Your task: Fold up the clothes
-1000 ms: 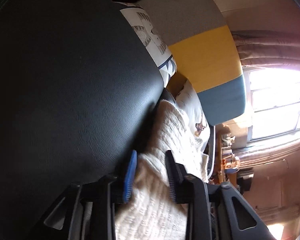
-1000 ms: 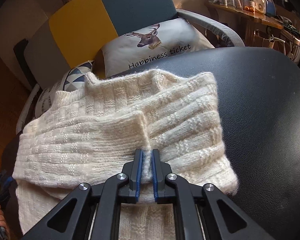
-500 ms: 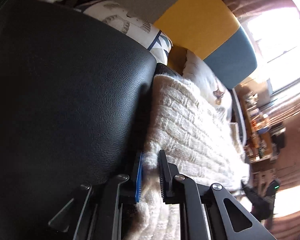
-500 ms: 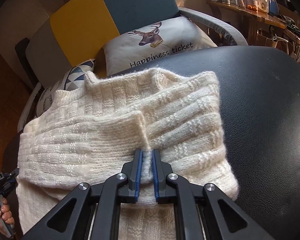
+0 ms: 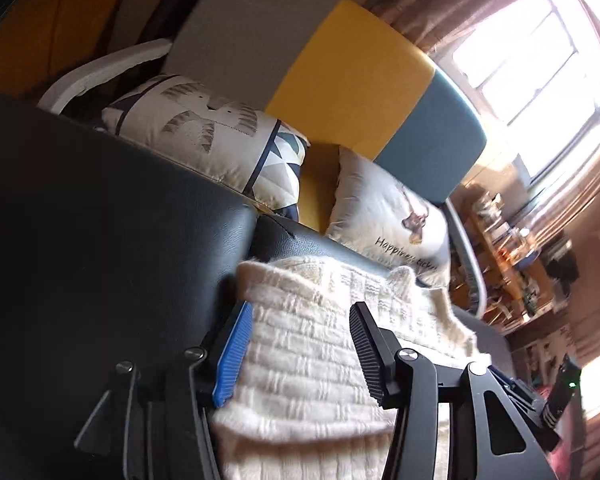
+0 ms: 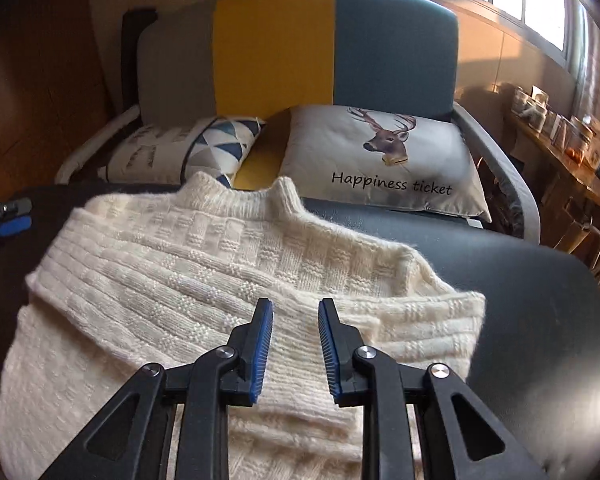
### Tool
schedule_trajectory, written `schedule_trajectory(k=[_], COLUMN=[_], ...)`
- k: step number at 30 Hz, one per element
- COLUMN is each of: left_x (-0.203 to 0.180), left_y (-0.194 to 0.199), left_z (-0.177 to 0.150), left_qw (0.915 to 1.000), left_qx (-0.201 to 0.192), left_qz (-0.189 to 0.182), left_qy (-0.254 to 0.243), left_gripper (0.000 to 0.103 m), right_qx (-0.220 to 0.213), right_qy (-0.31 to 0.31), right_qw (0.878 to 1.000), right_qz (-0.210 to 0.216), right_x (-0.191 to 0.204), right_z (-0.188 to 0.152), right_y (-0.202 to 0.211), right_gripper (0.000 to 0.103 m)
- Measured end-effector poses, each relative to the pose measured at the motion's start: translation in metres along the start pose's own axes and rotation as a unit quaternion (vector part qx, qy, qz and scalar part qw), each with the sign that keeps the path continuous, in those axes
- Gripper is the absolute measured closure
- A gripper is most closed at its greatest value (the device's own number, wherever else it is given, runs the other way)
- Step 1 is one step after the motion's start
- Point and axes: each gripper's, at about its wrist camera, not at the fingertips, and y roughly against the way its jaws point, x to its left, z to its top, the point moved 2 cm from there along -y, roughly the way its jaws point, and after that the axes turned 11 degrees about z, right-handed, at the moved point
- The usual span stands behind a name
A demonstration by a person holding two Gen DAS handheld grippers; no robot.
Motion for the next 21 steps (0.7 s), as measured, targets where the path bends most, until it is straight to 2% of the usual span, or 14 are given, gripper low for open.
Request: schedule_trajectory(k=[1, 3, 6, 7, 10, 12, 15, 17, 21], left_x=[-0.007, -0.015, -0.015, -0.017, -0.025, -0.024, -0.022, -0.030, -0.060], left_y=[-0.012, -0.036, -0.064, -0.063, -0.060, -0.055, -0.037, -0.023, -0.014], left_z=[0.002, 0.002, -0.013, -0.016, -0.020, -0.014, -0.012, -0.013, -0.035], left_qw=[0.9999, 0.9992, 0.9938, 0.9936, 0.9882, 0.9899, 0.9954, 0.9938, 0.9853], left_qx=[0.006, 0.023, 0.066, 0.042, 0.025, 0.030, 0.001, -0.024, -0.031], left_qz=[0.008, 0.024, 0.071, 0.078, 0.100, 0.096, 0.061, 0.054, 0.028], left_qy=[-0.009, -0.022, -0.053, -0.071, -0.113, -0.100, -0.074, -0.094, -0.166], left_gripper=[0.051, 0.051, 0.052, 0.052, 0.051, 0.051, 0.052, 0.052, 0.052], right_qx=[0.014, 0.038, 0.008, -0.003, -0.025, -0.029, -0.018, -0.015, -0.028], right_qy=[0.005, -0.022, -0.044, -0.047, -0.053, -0.049, -0.041, -0.027, -0.007], right_qw=[1.000, 0.999, 0.999, 0.998, 0.997, 0.997, 0.998, 0.999, 0.999], right_qz=[-0.007, -0.002, 0.029, 0.037, 0.051, 0.045, 0.037, 0.027, 0.046], right_x=[0.003, -0.006, -0.022, -0.025, -0.028, -0.026, -0.022, -0.014, 0.002], right_z=[0.001, -0.006, -0.025, -0.029, -0.035, -0.034, -0.029, -0.023, -0.027], right_y=[-0.011, -0.032, -0.037, -0.037, -0.034, -0.034, -0.031, -0.022, -0.007], right_gripper=[0.080, 0.080, 0.079, 0.079, 0.079, 0.079, 0.079, 0.079, 0.078])
